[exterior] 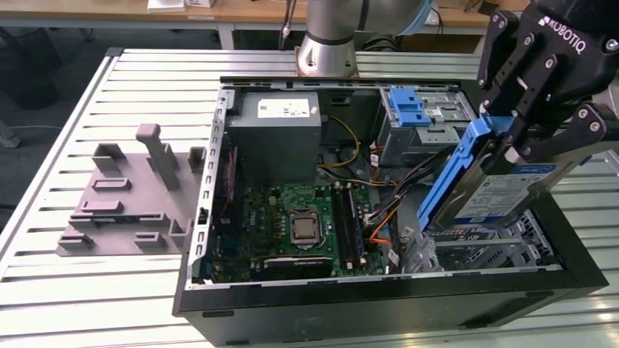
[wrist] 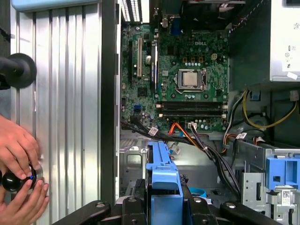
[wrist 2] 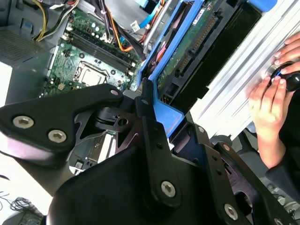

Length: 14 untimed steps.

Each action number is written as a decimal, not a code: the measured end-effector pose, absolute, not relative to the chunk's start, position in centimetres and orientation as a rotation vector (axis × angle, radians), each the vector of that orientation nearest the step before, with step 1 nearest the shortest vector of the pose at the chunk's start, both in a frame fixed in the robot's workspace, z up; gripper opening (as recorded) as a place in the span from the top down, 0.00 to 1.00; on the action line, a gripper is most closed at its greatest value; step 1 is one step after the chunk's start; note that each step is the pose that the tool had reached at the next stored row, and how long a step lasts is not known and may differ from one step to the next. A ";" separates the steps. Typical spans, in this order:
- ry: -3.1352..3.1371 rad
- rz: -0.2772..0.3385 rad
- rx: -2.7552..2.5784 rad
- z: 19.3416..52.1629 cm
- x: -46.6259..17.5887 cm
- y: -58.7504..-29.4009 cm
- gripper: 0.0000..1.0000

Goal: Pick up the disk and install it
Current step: 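Insert the disk into the insertion slot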

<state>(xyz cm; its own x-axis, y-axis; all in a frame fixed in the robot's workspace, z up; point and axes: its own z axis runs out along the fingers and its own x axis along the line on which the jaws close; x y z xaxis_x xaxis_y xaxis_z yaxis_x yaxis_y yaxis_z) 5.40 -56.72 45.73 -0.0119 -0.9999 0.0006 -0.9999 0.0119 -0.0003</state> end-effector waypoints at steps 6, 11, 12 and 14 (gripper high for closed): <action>-2.240 0.001 2.202 45.3 6.2 -56.7 0.64; -2.253 0.001 2.189 45.0 6.7 -56.7 0.64; -2.260 0.001 2.182 45.0 6.7 -56.7 0.64; -2.263 0.001 2.179 45.0 6.8 -56.7 0.64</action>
